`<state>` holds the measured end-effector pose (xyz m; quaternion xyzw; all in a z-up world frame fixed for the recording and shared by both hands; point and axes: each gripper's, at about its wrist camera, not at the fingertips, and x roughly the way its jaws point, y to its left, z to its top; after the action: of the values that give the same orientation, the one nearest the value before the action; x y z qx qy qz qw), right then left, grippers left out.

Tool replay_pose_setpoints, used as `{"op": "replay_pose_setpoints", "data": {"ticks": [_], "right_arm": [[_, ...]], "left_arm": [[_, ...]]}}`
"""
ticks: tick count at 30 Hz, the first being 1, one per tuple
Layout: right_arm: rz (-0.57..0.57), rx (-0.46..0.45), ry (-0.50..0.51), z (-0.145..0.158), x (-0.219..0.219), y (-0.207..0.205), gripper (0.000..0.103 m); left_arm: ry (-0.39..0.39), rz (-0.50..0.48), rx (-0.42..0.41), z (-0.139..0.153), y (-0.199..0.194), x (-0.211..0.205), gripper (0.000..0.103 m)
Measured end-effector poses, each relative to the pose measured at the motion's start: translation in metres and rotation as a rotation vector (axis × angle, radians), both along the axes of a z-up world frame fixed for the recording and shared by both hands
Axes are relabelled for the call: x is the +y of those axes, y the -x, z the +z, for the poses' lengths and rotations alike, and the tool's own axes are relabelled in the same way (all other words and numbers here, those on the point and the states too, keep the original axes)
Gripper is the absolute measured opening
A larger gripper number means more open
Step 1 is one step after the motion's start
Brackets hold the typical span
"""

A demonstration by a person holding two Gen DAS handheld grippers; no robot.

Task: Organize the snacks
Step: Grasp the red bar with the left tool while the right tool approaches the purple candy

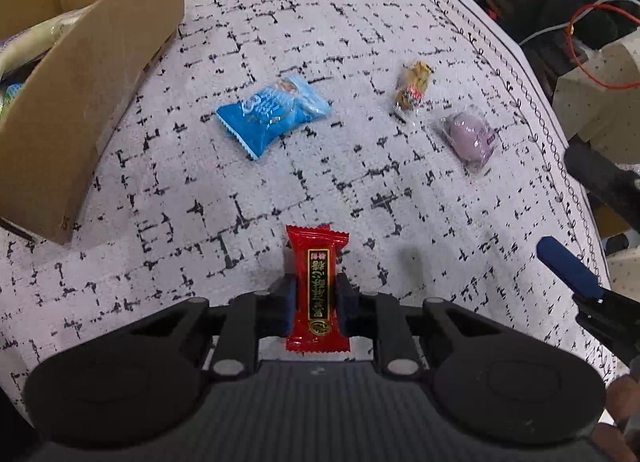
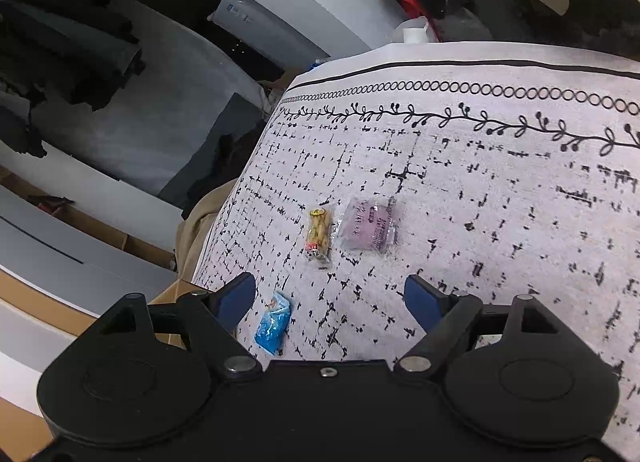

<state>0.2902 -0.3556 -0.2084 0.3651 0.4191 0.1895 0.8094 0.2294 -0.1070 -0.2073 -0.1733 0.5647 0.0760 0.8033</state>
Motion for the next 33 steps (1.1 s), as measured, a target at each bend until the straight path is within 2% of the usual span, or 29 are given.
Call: {"op": "replay_pose_setpoints", "data": {"ticks": [3,8,13,18,27,33], "right_arm": [[-0.002,-0.001,0.009,-0.002,0.005,-0.004,0.078],[-0.006,-0.018,0.020,-0.003,0.015,-0.011,0.077],[-0.007,-0.029,0.026,-0.007,0.026,-0.022,0.069],[-0.030,-0.011,0.049,-0.014,0.033,-0.033,0.066],[-0.110,0.006,0.108,-0.022,0.033,-0.048,0.067],[-0.122,0.019,0.190,-0.032,0.043,-0.057,0.067]], "left_arm": [[-0.014,-0.017,-0.015,0.006,-0.004,0.002,0.019],[0.023,-0.014,-0.063,0.016,-0.008,0.009,0.019],[0.042,0.010,-0.099,0.028,-0.012,0.020,0.019],[0.038,0.021,-0.121,0.038,-0.017,0.030,0.019],[0.041,0.030,-0.144,0.046,-0.025,0.040,0.019],[0.027,0.051,-0.148,0.045,-0.032,0.051,0.019]]}}
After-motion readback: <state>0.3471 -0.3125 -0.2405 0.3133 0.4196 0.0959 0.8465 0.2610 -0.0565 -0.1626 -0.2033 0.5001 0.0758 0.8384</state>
